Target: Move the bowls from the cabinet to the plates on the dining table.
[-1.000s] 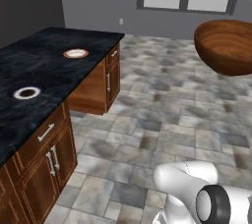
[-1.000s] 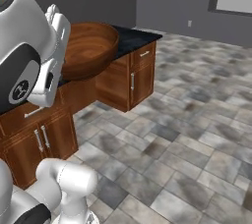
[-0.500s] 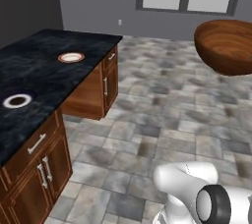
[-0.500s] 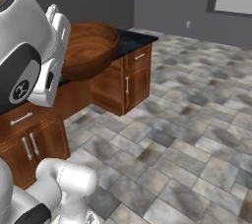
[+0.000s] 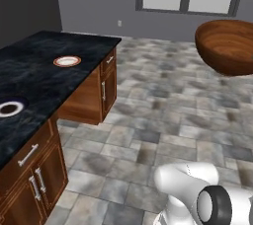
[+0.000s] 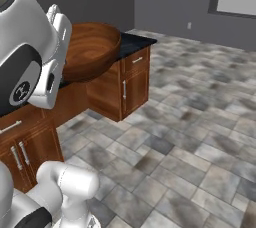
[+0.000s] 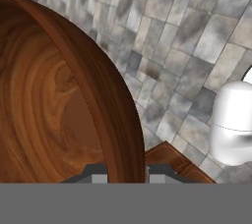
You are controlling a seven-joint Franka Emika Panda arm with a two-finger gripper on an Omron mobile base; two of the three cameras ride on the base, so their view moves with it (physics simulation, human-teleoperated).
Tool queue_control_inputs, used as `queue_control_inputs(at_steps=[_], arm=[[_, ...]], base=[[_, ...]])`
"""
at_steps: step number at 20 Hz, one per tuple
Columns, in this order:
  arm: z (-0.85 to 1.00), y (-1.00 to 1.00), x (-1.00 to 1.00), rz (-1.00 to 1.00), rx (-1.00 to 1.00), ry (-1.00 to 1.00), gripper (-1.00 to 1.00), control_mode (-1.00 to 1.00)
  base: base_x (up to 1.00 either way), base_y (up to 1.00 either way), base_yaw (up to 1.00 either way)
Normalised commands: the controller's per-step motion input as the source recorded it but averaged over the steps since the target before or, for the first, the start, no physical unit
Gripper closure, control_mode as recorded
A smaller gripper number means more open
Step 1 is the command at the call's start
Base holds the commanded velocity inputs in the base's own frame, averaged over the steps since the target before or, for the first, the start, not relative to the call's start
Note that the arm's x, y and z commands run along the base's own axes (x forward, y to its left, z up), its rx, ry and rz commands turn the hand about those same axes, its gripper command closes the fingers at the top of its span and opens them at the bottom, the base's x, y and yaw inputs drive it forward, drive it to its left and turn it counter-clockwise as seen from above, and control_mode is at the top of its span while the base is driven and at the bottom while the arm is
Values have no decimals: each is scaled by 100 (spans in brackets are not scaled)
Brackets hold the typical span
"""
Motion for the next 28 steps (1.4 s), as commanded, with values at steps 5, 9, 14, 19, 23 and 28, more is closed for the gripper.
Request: queue_control_inputs(at_steps=[5, 9, 14, 19, 23, 28], arm=[[0, 0, 0, 0, 0, 0, 100, 100], [0, 0, 0, 0, 0, 0, 100, 100], [0, 0, 0, 0, 0, 0, 100, 100], [0, 0, 0, 0, 0, 0, 100, 100], [0, 0, 0, 0, 0, 0, 100, 100], [0, 0, 0, 0, 0, 0, 100, 100]], base=[[46, 2, 0], [46, 4, 0], [42, 5, 0], [40, 6, 1], [40, 6, 1], [57, 3, 0]])
